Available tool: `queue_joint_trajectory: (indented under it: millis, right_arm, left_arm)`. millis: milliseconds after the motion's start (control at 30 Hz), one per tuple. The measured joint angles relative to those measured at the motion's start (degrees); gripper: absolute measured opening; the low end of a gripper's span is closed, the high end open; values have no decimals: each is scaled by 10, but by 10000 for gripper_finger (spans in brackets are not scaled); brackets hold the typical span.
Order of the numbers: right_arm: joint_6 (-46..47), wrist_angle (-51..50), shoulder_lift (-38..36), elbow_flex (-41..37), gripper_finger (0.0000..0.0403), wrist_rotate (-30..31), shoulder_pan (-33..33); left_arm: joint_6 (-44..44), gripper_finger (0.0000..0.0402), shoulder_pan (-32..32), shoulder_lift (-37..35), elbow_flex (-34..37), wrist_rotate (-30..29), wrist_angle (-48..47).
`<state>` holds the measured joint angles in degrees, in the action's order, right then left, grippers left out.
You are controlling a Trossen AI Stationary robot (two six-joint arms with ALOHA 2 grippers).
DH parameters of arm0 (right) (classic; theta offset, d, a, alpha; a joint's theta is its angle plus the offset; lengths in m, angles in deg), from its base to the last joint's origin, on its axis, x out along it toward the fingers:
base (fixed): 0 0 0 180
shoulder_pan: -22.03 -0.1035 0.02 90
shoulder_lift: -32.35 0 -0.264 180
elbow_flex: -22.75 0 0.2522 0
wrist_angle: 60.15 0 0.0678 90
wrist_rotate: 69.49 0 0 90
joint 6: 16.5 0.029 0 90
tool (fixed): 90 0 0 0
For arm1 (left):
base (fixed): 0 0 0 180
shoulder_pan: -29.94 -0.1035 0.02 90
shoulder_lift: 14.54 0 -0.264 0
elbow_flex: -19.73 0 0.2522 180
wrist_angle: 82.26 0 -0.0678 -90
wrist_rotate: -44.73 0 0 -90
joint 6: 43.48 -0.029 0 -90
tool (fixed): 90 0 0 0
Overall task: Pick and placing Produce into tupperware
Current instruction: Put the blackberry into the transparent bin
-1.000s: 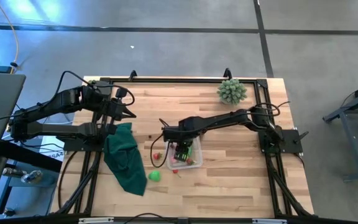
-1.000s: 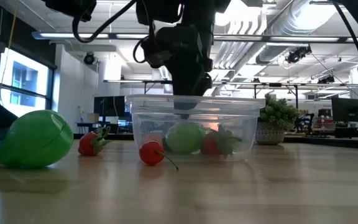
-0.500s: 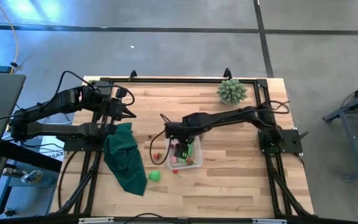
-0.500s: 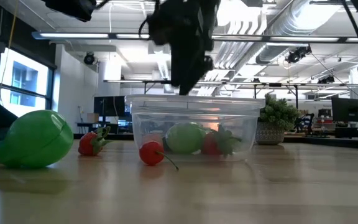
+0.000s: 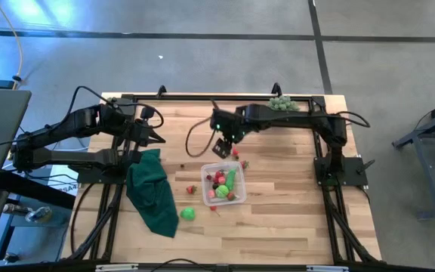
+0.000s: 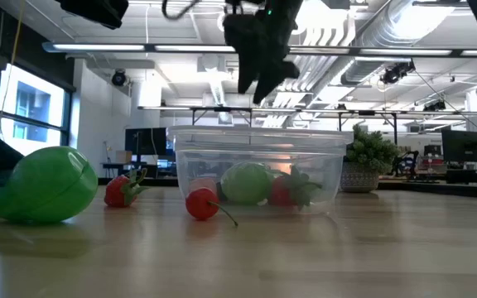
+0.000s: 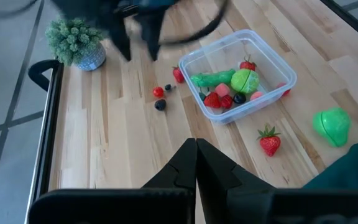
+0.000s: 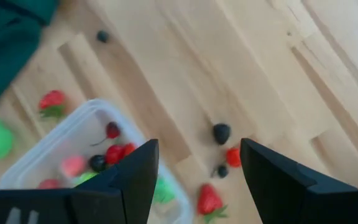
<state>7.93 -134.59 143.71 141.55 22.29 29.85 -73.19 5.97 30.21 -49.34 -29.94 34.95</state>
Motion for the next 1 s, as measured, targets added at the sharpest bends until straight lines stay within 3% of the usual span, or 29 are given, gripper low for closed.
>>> queue_joint_trajectory:
  millis: [367, 1000]
  right_arm:
    - [-50, -3, 131, 0, 218, -129, 79]
    - [-38, -7, 168, -15, 235, -113, 79]
  left_arm:
    - [0, 1, 0, 0, 0, 0, 0]
    - [0, 1, 0, 0, 0, 0, 0]
